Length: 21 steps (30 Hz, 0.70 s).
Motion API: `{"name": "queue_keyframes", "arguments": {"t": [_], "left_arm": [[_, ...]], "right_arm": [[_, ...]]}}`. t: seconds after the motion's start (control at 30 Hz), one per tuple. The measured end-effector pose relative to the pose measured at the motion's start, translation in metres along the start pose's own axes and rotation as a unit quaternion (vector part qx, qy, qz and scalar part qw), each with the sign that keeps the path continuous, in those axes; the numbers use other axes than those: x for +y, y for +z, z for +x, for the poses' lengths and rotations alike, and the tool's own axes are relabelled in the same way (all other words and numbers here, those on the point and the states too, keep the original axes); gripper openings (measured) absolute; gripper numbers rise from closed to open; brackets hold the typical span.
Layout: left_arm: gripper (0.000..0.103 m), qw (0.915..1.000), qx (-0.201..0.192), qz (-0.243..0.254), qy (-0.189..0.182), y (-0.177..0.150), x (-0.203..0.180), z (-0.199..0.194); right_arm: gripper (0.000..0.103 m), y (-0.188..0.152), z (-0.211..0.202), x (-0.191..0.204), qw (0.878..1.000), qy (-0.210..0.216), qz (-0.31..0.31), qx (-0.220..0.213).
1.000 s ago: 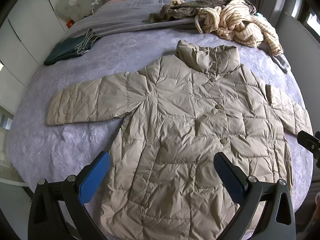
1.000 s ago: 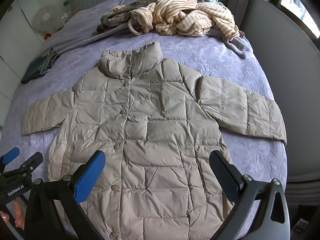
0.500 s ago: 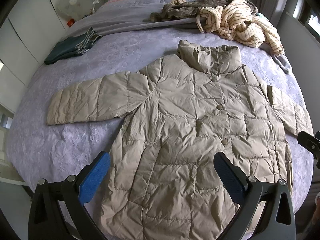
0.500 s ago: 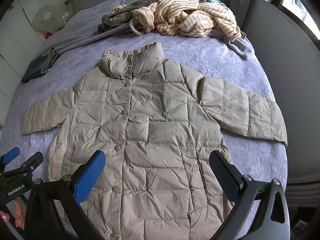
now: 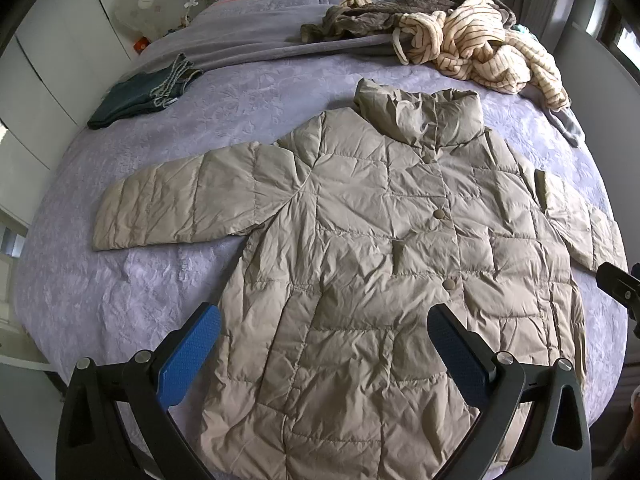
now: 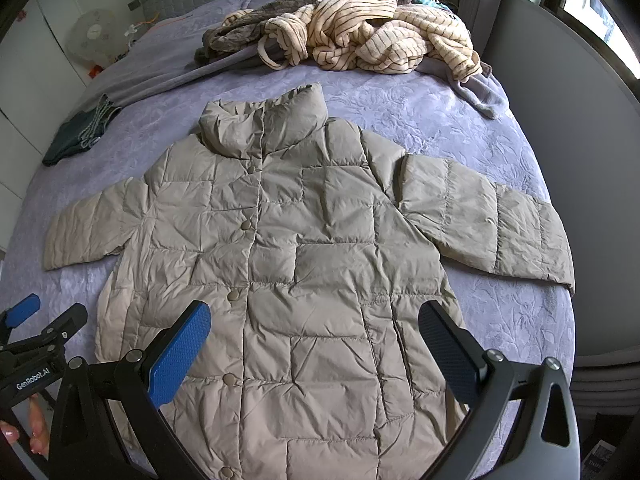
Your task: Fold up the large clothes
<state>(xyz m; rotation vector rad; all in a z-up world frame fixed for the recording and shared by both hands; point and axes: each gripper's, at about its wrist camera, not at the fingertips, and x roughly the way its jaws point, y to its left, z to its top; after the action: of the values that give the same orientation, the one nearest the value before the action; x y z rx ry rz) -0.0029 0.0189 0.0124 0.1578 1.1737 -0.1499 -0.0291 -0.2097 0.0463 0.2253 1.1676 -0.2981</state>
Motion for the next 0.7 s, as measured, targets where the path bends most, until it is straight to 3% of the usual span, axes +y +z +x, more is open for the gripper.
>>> {"name": "queue_keyframes", "arguments": {"t": [0.7], "left_arm": [[0.103,1.0000,0.001,0.000,0.001,-0.0006,0.0033,-0.0001]], "right_arm": [[0.103,0.0006,0.0016,0.0003,1.000,0.000,-0.001,-0.001]]}}
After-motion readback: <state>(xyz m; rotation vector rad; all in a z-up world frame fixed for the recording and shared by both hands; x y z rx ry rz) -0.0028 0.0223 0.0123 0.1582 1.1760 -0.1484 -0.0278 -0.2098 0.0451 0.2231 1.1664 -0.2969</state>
